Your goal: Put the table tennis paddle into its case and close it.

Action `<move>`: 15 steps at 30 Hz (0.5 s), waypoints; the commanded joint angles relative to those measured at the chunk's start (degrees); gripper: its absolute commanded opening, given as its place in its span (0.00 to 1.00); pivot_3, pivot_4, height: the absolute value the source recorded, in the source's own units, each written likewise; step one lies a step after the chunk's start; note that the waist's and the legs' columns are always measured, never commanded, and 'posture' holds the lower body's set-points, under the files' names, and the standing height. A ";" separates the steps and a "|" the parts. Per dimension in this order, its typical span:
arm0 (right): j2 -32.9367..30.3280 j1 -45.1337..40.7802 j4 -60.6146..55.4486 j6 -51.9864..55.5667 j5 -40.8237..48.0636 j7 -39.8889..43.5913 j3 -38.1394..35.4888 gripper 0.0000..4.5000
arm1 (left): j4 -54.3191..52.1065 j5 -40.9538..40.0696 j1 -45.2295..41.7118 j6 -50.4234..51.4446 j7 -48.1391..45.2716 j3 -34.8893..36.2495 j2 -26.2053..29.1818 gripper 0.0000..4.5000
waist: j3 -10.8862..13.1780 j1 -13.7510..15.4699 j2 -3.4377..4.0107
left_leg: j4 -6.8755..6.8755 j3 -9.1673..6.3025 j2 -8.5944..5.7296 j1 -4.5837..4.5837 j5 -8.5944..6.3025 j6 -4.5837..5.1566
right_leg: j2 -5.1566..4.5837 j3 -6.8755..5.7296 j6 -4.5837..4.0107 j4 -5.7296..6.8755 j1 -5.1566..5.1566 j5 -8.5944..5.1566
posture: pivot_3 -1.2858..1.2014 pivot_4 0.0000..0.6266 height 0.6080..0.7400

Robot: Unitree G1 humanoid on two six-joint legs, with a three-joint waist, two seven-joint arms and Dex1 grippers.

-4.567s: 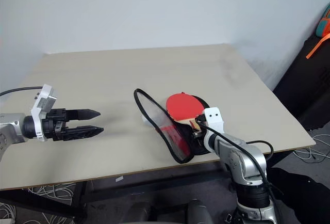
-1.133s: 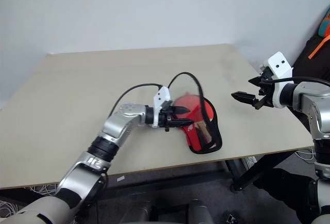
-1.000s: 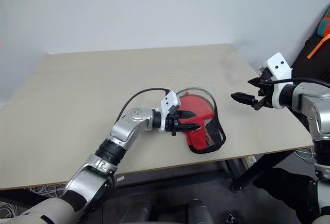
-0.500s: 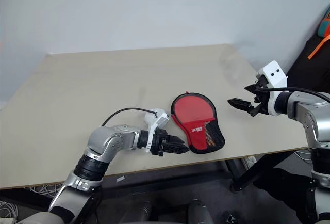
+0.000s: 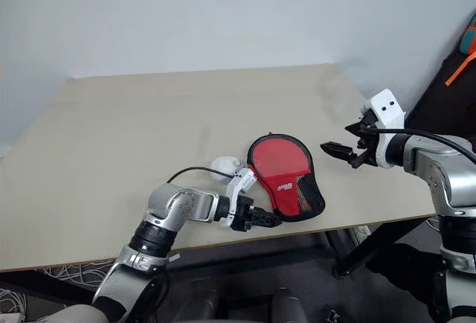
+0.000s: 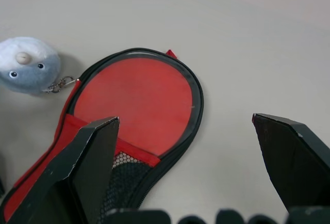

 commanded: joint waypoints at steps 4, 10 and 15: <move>0.28 -0.21 -2.17 0.08 0.97 -1.24 -2.60 1.00 | 5.08 -0.29 -2.60 -2.17 4.04 5.16 -4.42 0.57 | 0.00 -0.02 0.00 | 0.00 0.00 0.00 0.00 0.00 0.00 | 0.00 0.00 0.00 0.00 0.00 0.00 | 0.52 0.00 1.00; 0.70 -0.37 -2.59 0.59 1.44 -1.76 -2.42 1.00 | 8.63 -0.11 -4.04 -2.05 7.92 8.74 -7.32 0.57 | 0.00 -0.01 -0.01 | 0.02 -0.01 -0.03 0.00 0.00 0.00 | -0.01 0.00 0.01 0.00 0.03 0.01 | 0.52 0.00 1.00; 0.80 -0.43 -2.63 0.68 1.72 -2.00 -2.09 1.00 | 10.66 0.32 -4.87 -0.25 12.25 11.68 -8.77 0.57 | 0.00 -0.02 -0.01 | 0.02 -0.01 -0.03 0.01 0.00 0.00 | -0.01 0.00 0.01 0.00 0.02 0.01 | 0.52 0.00 1.00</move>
